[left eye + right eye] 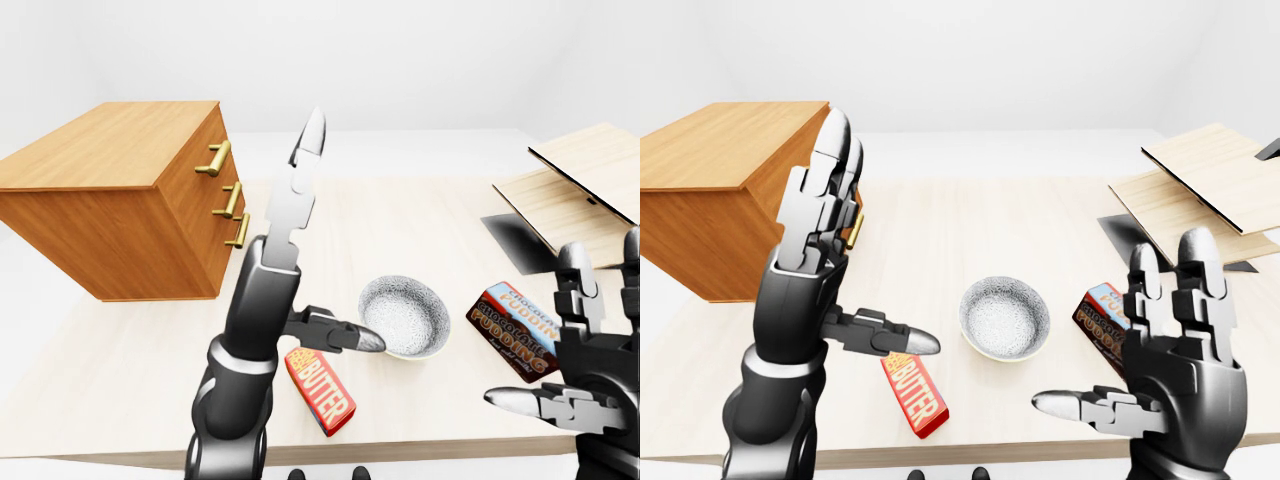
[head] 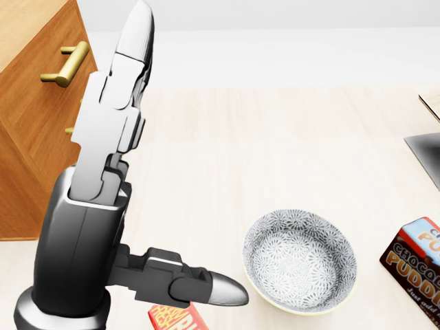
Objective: Close the top drawer of the cabinet and put the bowl on top of it.
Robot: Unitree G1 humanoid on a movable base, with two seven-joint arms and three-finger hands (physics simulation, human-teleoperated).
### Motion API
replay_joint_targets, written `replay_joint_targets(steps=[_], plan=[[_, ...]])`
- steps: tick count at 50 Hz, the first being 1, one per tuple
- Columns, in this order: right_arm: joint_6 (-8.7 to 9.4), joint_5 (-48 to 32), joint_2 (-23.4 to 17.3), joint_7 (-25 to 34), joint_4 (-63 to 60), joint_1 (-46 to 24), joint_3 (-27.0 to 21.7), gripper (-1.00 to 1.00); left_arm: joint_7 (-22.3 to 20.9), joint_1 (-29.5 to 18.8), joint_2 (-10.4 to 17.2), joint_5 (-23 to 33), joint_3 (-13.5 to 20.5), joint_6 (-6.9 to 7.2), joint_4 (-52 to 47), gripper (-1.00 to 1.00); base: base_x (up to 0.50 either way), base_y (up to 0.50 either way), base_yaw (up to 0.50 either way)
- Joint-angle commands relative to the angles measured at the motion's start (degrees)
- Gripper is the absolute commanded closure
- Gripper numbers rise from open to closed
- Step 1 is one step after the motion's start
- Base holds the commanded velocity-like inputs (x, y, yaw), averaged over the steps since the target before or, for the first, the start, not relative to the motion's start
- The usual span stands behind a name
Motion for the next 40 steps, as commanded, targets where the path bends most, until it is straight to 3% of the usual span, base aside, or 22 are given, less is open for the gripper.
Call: replay_joint_targets(steps=[1, 13, 40], plan=[[0.0, 2.3, 0.92, 1.27, -0.87, -1.57, -4.15, -1.0, -1.38, -0.37, -1.23, 5.34, -3.2, 0.0, -0.91, -1.0, 0.0, 0.0, 0.0], [0.0, 2.79, 0.57, 0.64, -1.07, -2.15, -4.88, -1.0, -3.17, -0.85, -2.79, 11.19, -5.37, 0.0, -0.55, -1.0, 0.0, 0.0, 0.0], [0.0, 3.86, 0.47, 0.92, -0.59, -2.35, -5.99, -1.0, -2.89, 4.27, -3.14, 21.42, -11.85, 0.0, 2.48, -1.0, 0.0, 0.0, 0.0]])
